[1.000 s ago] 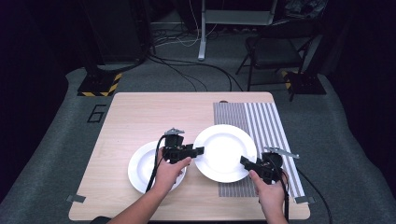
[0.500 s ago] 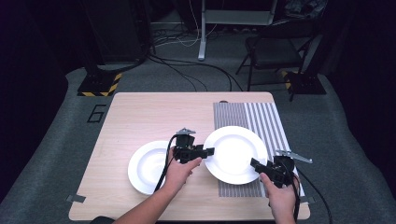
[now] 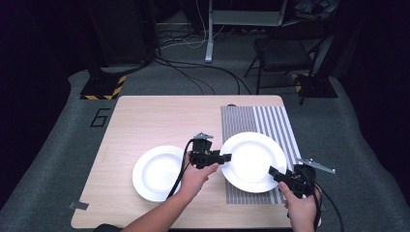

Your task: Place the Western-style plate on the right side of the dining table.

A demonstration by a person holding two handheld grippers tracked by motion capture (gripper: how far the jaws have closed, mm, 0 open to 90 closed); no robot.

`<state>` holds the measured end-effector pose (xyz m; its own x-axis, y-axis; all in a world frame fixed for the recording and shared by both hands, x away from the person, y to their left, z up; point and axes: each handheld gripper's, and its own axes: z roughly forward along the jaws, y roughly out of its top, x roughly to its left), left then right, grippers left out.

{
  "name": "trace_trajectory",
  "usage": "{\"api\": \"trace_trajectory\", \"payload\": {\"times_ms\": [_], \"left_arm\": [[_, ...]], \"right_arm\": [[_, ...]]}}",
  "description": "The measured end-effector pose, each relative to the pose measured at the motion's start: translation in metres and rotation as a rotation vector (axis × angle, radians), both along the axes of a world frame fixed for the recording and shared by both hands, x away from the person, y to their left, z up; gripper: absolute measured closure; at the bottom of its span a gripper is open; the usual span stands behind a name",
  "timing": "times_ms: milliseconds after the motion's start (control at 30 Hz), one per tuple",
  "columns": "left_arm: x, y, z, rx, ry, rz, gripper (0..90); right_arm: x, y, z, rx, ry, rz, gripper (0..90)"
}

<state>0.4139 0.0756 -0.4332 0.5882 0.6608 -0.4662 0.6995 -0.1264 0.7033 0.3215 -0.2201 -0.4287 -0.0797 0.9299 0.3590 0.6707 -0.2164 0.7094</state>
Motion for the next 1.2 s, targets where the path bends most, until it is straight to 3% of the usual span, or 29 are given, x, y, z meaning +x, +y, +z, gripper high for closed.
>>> {"api": "trace_trajectory", "payload": {"times_ms": [467,767,1200], "left_arm": [[0.007,-0.014,-0.005,0.011,-0.001,-0.006,52.1],[0.022,-0.016,-0.007,-0.008,-0.013,0.020,53.0],[0.044,-0.022,-0.017,-0.001,-0.023,0.023,53.0]], "right_arm": [[0.003,-0.012,-0.007,0.000,0.010,-0.018,45.4],[0.021,-0.015,-0.012,-0.004,0.005,-0.001,45.4],[0.044,-0.020,-0.022,-0.010,0.005,-0.013,45.6]]}}
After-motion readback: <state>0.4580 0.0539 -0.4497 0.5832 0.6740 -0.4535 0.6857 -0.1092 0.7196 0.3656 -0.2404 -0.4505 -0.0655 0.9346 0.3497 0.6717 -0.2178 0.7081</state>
